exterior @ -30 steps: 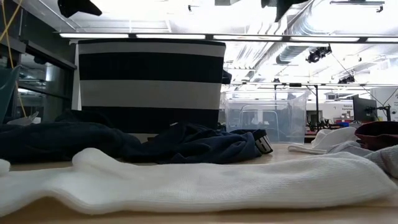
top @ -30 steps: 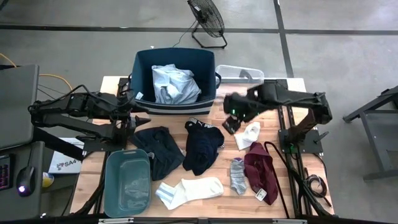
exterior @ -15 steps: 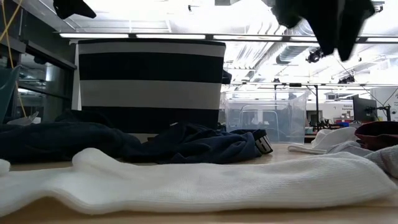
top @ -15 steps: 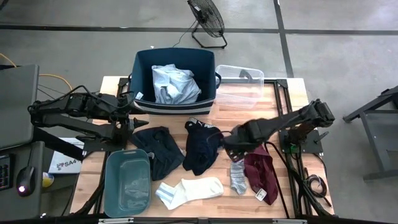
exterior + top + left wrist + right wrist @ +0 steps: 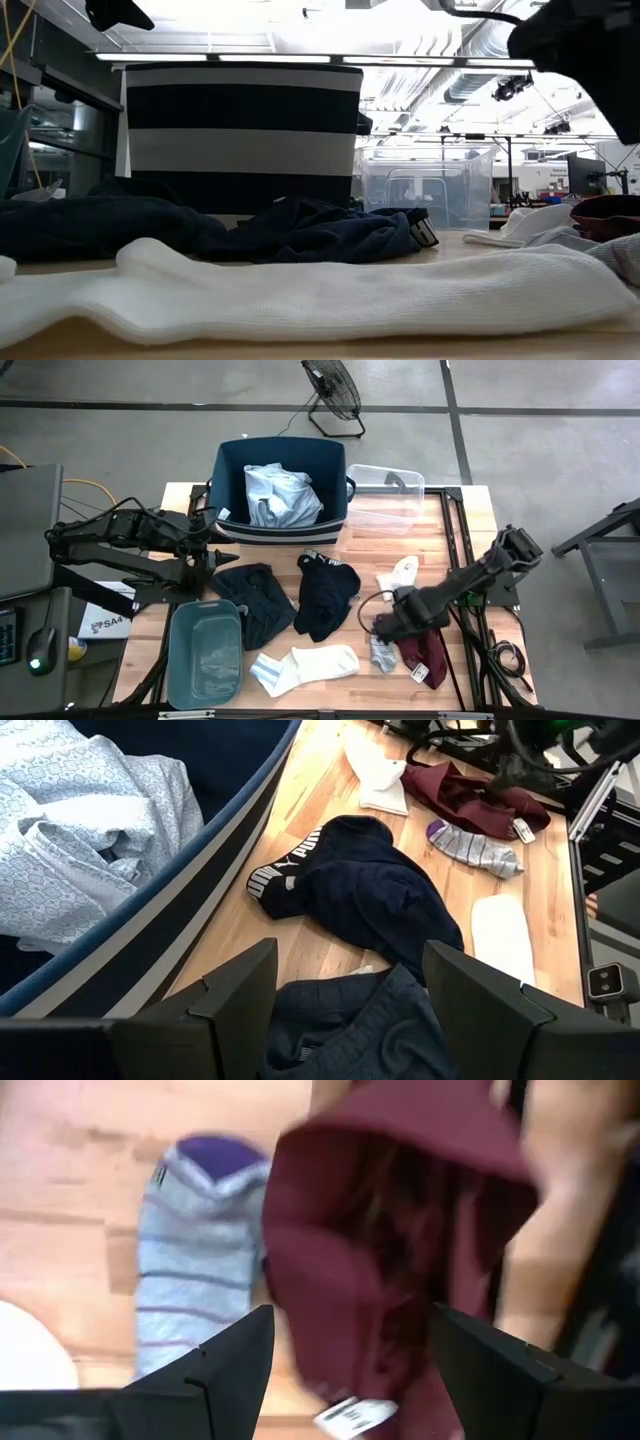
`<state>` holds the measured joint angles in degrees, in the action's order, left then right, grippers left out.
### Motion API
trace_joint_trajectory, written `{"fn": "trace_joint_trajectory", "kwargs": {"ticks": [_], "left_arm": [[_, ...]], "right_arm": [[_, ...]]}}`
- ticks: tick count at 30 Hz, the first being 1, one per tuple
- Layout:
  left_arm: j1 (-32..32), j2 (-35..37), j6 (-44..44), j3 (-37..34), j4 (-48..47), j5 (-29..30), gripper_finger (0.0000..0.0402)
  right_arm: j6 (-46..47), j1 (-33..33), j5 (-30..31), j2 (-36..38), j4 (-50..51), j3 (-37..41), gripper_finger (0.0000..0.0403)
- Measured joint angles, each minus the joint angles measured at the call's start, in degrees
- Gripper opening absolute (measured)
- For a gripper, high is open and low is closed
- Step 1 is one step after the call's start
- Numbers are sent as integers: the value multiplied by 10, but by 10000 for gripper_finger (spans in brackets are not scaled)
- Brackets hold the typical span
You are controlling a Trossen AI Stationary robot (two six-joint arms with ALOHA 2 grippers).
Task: Pick & Place Cloths
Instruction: Put the red underwear into the transparent bin
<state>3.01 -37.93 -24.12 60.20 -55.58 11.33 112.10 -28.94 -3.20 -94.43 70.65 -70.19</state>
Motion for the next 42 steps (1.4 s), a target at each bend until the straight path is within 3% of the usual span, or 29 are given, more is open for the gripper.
{"fn": "trace_joint_trajectory", "kwargs": {"ticks": [13, 27, 32, 40, 42], "left_arm": [[0, 0, 0, 0, -11, 0, 245], [0, 0, 0, 0, -21, -2, 245], [0, 0, -1, 0, -22, -3, 245], [0, 0, 2, 0, -22, -3, 245], [0, 0, 3, 0, -21, -3, 245]], "right_arm": [[220, -91, -1, 0, -115, 112, 256], [226, -92, -21, 3, -267, 240, 246], [218, -91, -10, 4, -277, 248, 189], [191, -92, 7, 3, -285, 250, 32], [179, -92, 12, 3, -287, 250, 12]]}}
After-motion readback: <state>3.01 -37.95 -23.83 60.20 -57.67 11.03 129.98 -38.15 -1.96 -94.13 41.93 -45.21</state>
